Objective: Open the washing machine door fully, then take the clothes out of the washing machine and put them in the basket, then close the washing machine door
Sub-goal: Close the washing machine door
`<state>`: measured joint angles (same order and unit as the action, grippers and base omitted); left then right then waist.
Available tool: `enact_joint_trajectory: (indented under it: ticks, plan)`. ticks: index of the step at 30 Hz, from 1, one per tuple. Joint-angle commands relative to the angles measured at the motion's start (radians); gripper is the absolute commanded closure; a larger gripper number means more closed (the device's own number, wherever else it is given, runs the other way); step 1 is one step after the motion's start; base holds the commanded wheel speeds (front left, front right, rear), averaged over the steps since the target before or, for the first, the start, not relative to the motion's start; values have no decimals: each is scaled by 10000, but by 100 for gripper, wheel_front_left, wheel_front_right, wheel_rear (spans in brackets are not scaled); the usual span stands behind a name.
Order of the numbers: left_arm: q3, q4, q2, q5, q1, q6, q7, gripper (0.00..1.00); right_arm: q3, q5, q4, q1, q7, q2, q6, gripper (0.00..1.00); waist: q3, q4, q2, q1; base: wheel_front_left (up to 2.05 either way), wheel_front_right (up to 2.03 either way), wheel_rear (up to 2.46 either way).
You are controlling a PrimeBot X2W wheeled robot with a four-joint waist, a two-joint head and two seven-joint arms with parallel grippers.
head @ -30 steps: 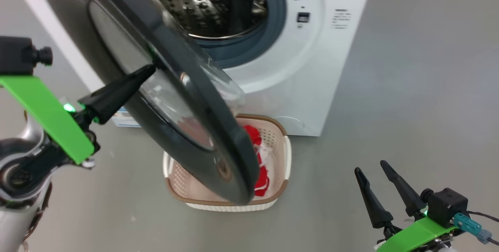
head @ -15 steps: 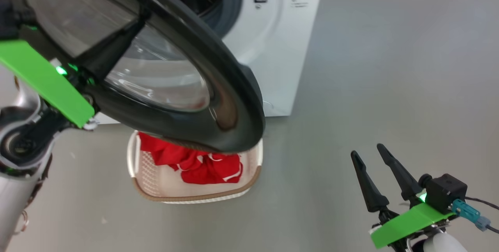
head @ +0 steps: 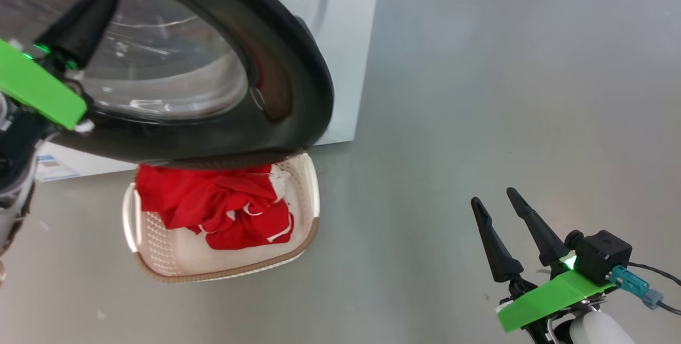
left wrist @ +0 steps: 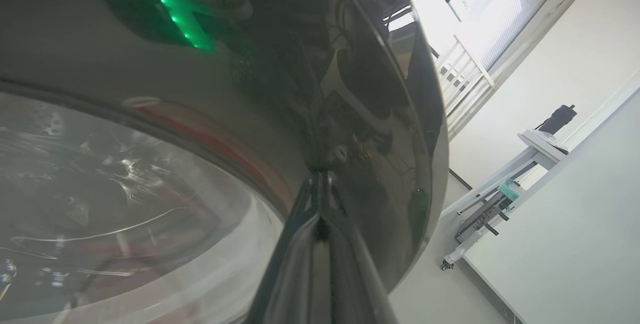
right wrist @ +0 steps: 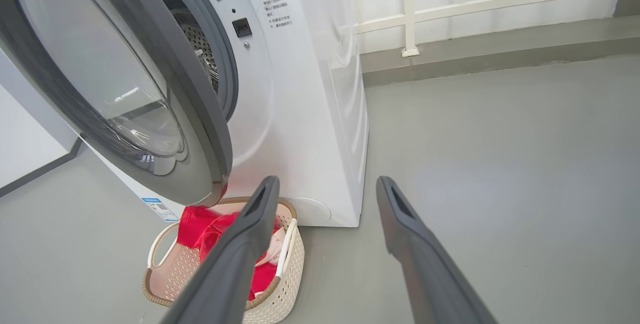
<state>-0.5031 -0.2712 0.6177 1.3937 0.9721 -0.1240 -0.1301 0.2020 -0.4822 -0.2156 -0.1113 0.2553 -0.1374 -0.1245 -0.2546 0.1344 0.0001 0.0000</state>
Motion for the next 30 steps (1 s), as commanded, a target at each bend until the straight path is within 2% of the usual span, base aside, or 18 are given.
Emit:
enact_joint_trajectory:
  ticks: [1, 17, 30]
  plan:
    - [352, 69, 513, -60, 508, -67, 136, 100, 157, 13, 232, -267, 65, -20, -62, 0, -109, 177, -1, 0, 0, 0, 0]
    - [-148, -1303, 772, 8, 1281, -67, 1451, 100, 134, 22, 192, -290, 65, 119, -62, 0, -107, 647, -1, 0, 0, 0, 0]
    - [-851, -1062, 940, 501, 765, -67, 1866, 100, -18, 53, 191, -201, 65, 0, -62, 0, 108, 326, -1, 0, 0, 0, 0]
